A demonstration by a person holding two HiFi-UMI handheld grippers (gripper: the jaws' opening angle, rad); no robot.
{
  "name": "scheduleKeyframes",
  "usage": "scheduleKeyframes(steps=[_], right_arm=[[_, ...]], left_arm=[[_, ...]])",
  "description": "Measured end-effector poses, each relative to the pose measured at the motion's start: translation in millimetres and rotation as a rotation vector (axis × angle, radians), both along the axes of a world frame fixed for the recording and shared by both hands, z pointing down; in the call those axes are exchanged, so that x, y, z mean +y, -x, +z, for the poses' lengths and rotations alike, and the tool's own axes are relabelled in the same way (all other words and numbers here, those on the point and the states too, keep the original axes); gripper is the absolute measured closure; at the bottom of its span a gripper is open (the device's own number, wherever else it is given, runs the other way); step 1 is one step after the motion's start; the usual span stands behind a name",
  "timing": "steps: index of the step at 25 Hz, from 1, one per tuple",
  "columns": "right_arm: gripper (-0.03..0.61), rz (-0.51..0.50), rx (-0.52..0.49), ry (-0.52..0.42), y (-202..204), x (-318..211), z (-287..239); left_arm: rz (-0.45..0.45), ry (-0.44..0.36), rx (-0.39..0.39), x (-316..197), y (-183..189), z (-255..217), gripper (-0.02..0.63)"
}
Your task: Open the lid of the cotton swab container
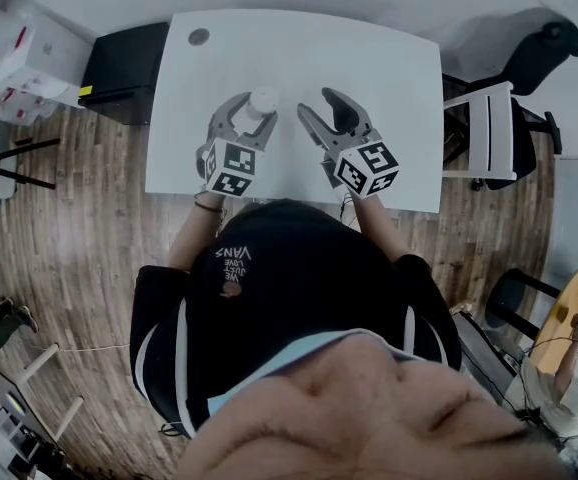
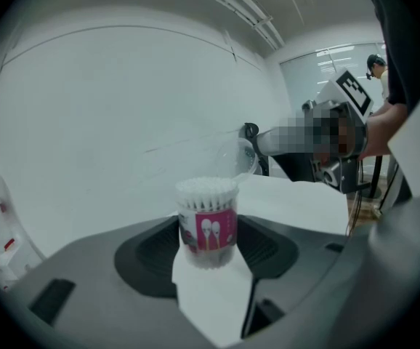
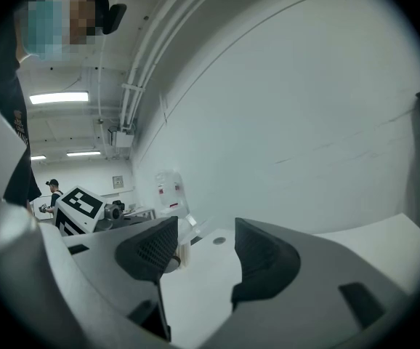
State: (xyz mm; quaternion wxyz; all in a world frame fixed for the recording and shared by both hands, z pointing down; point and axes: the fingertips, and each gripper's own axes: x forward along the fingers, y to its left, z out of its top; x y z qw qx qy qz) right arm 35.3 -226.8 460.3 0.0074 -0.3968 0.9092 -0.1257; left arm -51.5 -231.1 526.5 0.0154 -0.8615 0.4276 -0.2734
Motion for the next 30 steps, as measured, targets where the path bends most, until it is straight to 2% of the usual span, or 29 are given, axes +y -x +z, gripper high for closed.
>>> scheduleKeyframes(steps=[7,14,21,30], right_arm=[[0.324,0.006,0.006,0.001,0,0,1],[0.324,0.015,0.056,0.004,0,0,8],[0.327,0.018,0.083,0.008,2,1,12],[0.419,0.01,0.107,0.001,6,5,15]], left_arm=[[-0.028,-0.003,0.034,-5,9,-6,0.365],[-0.054,-0.005,0.08,-6,16,-11,0.365],[-0.05,-0.02,0.127,-4,18,-26,0.365],[-0.061,-0.032,0.173,0,22,-36,0.365]])
